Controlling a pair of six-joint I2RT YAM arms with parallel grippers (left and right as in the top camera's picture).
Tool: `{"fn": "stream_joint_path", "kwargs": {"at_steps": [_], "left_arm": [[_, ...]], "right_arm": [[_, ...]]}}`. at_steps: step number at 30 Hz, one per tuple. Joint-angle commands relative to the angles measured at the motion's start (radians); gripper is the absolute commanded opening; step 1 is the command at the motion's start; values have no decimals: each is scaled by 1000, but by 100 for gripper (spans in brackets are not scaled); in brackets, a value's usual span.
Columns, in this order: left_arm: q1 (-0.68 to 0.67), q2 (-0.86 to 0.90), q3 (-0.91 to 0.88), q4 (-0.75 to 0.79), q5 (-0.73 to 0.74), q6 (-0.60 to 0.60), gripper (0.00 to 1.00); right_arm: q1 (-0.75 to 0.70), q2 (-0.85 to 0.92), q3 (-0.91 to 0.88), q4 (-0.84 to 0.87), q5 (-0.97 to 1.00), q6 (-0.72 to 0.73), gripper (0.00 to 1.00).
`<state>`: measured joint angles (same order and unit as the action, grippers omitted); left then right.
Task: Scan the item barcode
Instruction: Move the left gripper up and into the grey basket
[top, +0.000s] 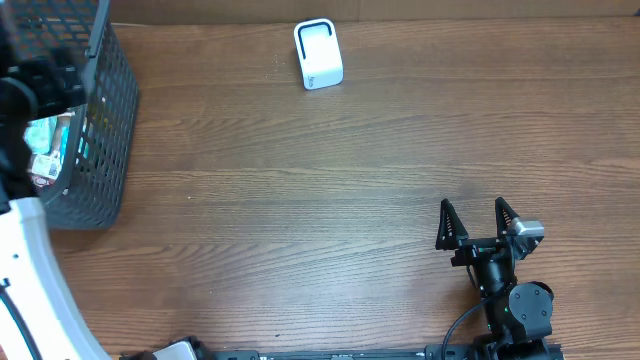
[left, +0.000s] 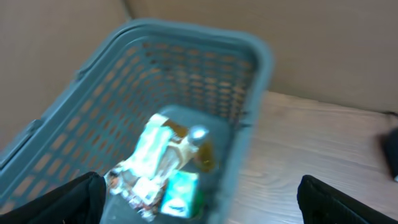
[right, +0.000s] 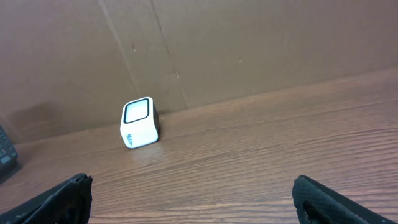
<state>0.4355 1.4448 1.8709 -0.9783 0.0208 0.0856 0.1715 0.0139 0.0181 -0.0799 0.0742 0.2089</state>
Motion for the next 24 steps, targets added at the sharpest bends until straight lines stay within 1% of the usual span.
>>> {"fn": "stream_joint_path", "kwargs": {"at_steps": [1,4,9,12,14,16,20,24], "left_arm": [[105,43,17,3,106,11,100],[181,93,16,3,138,13,100],[287,202,16,-26,250,16,99],[323,267,16,-56,262,54,99],[333,311,16,-80,261,106,100],[335,351,16,-106,261,150,98],[330,425,16,-117,283,156,94],[322,471,16,-111,326,195,89]], "right_arm": [[-3,-10,-10,3,-5,-5,100],[-3,-10,-10,3,-5,-5,100],[-3,-10,-10,3,-5,-5,100],[-3,-10,-10,3,-5,-5,100],[-3,-10,-10,3,-5,-5,100],[-3,-10,-10,3,-5,-5,100],[-3,-10,-10,3,-5,-5,100],[-3,-10,-10,3,-5,-5,100]]}}
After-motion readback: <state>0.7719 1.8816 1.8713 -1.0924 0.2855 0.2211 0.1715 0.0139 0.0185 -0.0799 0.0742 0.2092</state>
